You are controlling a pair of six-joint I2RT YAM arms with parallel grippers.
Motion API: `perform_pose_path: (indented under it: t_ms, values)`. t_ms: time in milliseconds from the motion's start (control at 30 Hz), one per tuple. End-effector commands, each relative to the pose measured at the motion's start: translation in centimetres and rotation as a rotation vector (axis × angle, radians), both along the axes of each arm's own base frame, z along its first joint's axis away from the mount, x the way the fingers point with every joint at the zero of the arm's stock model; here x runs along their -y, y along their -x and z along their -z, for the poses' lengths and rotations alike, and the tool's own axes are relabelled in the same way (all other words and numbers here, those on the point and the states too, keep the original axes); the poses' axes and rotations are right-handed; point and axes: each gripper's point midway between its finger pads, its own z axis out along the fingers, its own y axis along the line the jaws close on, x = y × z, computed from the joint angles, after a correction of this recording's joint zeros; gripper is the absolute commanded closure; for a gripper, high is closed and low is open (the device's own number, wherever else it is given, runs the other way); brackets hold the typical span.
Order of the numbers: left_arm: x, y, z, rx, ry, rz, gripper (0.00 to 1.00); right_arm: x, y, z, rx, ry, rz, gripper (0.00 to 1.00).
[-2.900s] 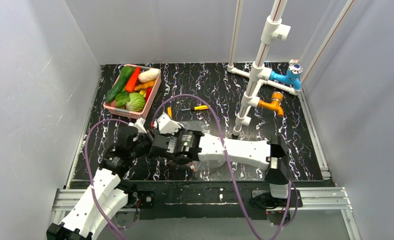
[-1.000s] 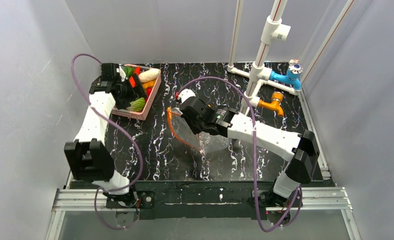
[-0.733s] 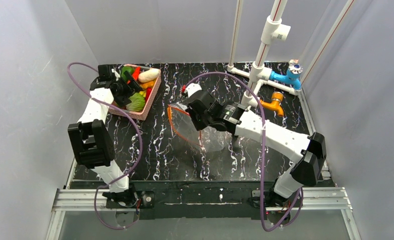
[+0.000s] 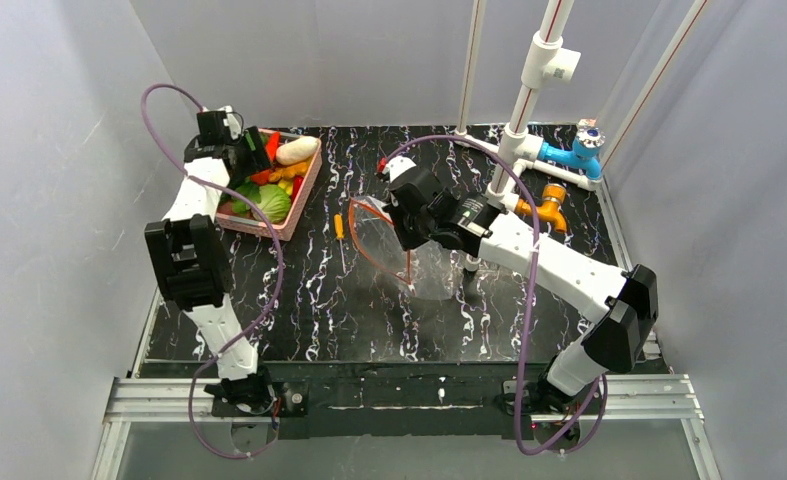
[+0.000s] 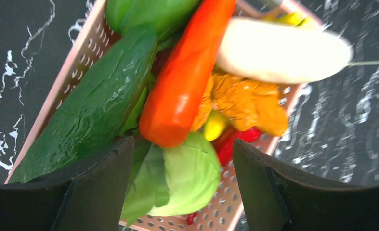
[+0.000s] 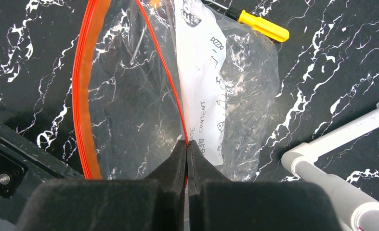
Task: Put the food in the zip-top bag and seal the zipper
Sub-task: Move the bin to the center of the board.
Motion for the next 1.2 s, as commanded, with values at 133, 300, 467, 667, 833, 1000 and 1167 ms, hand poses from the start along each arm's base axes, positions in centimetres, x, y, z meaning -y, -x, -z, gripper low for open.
perform_pose_path:
  t_ms: [133, 300, 467, 667, 833, 1000, 1167]
  values:
    - [0.7, 0.3, 3.1, -0.106, -0.023, 0.114, 0.31, -0.2, -0.4, -1.8, 0.02, -0.047, -0.019, 0.99]
    - [0.2, 0.3, 4.0, -0.135, -0.062, 0.084, 0.35, -0.2, -0.5, -1.8, 0.015, -0.049, -0.02, 0.99]
    - [1.8, -0.6, 1.3, -0.053, -0.072, 0.125, 0.3, -0.3, -0.5, -1.6, 0.006, -0.048, -0.022, 0.99]
    - [2.8, -2.7, -1.5, 0.043, 0.009, 0.103, 0.25, -0.1, -0.7, -1.4, 0.001, -0.044, -0.014, 0.99]
    - [3.5, -3.5, -0.8, 0.029, 0.034, 0.075, 0.25, -0.3, -0.8, -1.3, -0.01, -0.049, -0.012, 0.99]
    - [3.7, -3.6, -0.7, 0.038, 0.013, 0.08, 0.22, -0.4, -0.7, -1.2, -0.025, -0.051, -0.02, 0.99]
    - [8.1, -5.6, -0.8, 0.123, -0.128, 0.212, 0.21, -0.3, -0.9, -1.1, -0.023, -0.042, -0.017, 0.99]
